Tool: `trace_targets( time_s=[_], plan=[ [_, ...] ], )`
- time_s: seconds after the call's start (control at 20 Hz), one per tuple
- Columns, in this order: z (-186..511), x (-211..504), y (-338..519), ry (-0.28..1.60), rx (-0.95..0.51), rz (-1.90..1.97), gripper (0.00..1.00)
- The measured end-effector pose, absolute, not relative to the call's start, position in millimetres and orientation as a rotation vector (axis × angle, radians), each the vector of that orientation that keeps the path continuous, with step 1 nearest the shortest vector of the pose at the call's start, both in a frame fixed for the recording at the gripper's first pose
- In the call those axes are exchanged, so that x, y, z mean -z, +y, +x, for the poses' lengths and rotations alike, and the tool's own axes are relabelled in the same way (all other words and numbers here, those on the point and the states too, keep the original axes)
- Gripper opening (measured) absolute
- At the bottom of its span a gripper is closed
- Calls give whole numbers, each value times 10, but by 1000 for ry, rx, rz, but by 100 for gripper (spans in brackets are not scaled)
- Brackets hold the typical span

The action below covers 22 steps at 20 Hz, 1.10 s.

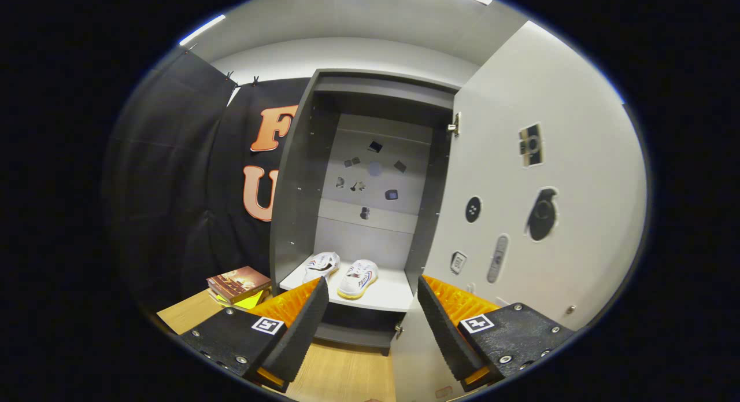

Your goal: Open the shoe cabinet door, grab the shoes and put them into the shoe cabinet, then close the shoe cabinet door.

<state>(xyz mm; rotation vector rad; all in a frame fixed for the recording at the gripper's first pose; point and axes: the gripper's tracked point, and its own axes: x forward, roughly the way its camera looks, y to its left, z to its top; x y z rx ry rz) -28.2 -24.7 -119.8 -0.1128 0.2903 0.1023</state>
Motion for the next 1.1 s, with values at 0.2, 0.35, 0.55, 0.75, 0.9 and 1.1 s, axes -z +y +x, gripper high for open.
trace_targets(
  time_s=[0.2, 0.35, 0.55, 0.75, 0.9, 1.1],
  plan=[
    [-761, 1114, -621, 294, -73, -116, 95],
    [-993, 991, -998, 291, -19, -167, 95],
    [-1218, 754, -1215, 255, -30, -175, 93],
    [-1291, 743, -1622, 236, 21, -177, 93],
    [-1260, 907, -1992, 264, 82, -172, 94],
    [-1138, 1109, -2359, 279, 96, -201, 94]
  ],
)
